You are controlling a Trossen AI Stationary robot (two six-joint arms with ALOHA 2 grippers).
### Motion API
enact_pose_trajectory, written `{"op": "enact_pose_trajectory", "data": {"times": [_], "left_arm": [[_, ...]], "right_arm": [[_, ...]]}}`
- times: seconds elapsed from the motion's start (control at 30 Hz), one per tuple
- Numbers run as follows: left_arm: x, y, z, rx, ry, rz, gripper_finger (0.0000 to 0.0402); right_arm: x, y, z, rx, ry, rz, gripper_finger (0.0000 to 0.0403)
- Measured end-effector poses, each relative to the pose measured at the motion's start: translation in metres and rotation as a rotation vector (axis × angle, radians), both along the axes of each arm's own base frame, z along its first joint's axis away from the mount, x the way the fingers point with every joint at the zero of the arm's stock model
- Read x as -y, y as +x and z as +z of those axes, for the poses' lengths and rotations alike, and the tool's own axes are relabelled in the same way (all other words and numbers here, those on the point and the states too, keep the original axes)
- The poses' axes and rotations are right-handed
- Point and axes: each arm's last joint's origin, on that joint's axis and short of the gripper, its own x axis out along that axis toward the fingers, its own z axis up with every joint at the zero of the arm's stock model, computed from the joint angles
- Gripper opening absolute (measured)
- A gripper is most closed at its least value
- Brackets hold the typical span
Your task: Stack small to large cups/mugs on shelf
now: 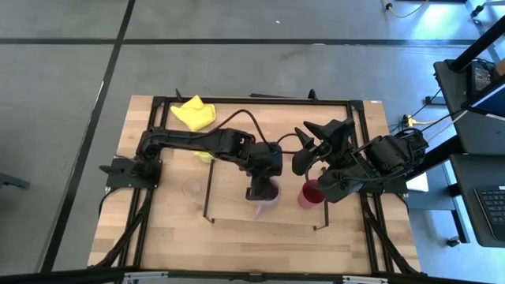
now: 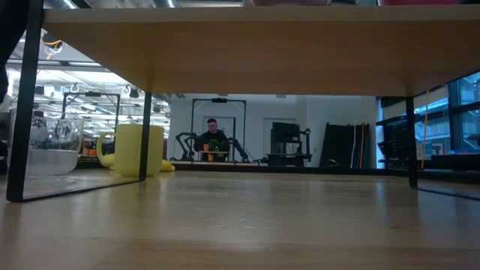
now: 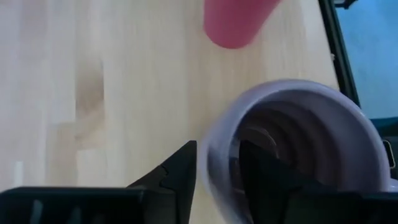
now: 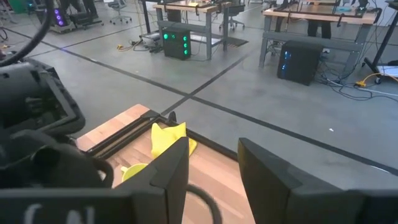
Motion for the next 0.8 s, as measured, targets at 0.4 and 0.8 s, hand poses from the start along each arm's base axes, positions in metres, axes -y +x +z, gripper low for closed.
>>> {"op": "enact_pose_trajectory", "data": {"times": [0.4, 0.8], "left_arm": [[-0.004, -0.009, 0.026, 0.030, 0.057, 0.018, 0.0118], [0.026, -0.043, 0.033, -0.111, 0.196, -0.013, 0.0110]], "right_arm": [[0.000, 0.000, 0.000, -0.005, -0.008, 0.001, 0.0139], [0.000, 0.000, 0.000, -0.014, -0.005, 0.008, 0.0139]]}}
